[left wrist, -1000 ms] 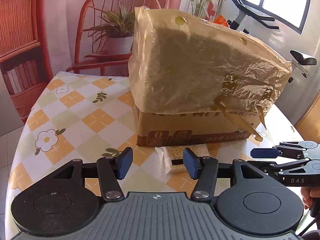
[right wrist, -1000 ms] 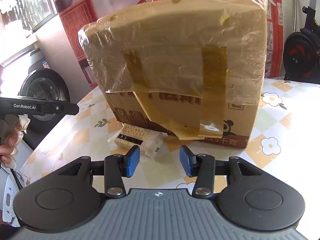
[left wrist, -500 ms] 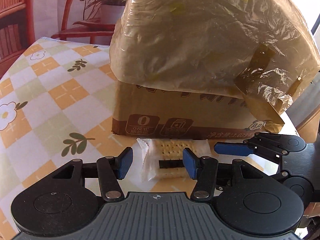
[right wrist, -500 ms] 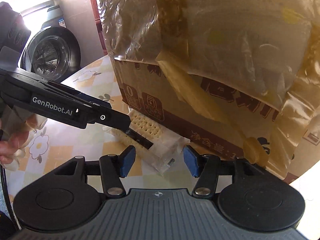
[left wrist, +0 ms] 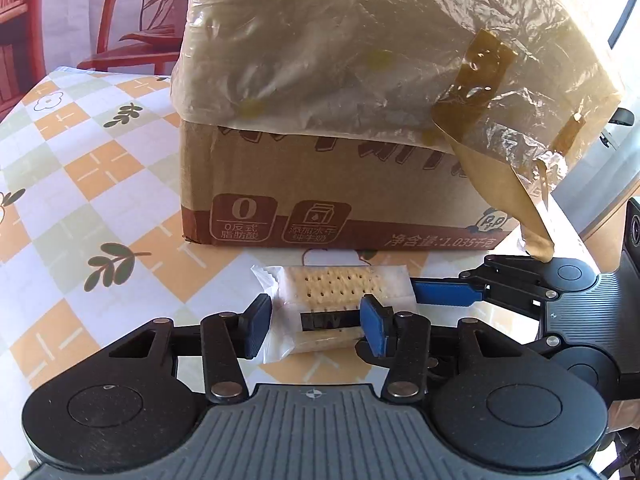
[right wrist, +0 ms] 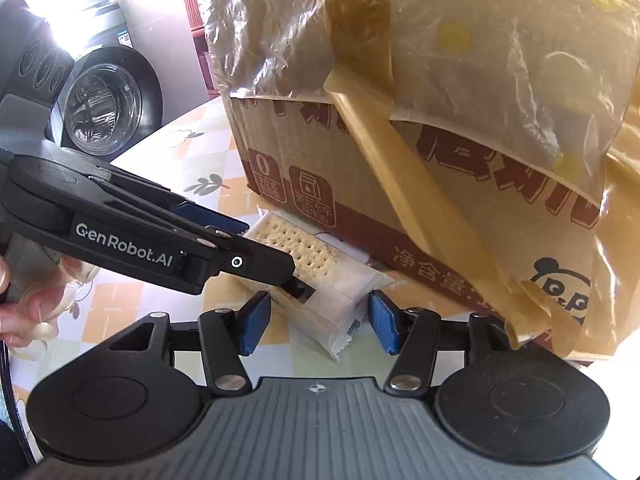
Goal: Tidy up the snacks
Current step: 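Grasp the white cracker packet with both grippers from either end, then lift the cracker packet over the box and open both grippers to drop it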
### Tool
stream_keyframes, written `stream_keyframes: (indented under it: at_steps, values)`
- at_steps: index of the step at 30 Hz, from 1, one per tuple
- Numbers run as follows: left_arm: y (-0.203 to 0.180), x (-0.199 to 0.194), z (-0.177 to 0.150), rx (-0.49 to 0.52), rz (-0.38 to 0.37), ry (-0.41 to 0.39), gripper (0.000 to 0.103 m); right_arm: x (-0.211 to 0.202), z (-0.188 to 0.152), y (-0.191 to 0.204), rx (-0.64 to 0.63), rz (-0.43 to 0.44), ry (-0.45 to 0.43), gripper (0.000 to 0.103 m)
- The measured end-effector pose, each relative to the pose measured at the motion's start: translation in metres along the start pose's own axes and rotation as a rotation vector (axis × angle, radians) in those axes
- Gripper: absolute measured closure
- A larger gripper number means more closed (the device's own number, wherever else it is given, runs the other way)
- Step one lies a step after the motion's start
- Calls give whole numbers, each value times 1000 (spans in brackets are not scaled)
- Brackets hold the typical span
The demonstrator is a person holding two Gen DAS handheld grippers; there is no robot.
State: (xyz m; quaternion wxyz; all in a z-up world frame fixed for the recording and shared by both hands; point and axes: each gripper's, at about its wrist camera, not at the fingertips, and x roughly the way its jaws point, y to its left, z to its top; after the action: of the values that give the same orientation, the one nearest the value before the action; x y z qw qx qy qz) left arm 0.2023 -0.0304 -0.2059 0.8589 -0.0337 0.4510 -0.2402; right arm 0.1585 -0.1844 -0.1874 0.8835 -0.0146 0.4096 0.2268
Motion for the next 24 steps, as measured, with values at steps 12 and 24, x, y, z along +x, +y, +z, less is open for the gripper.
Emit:
stream_keyframes:
  at_steps: [12,24]
  values:
    - [-36,-78,-10,24,28,-213,52,-65,6,29,-131,-31,-173,47]
    - [-61,-154,26,91,33,-441,53,-130,42,51,-206,-47,-377,47]
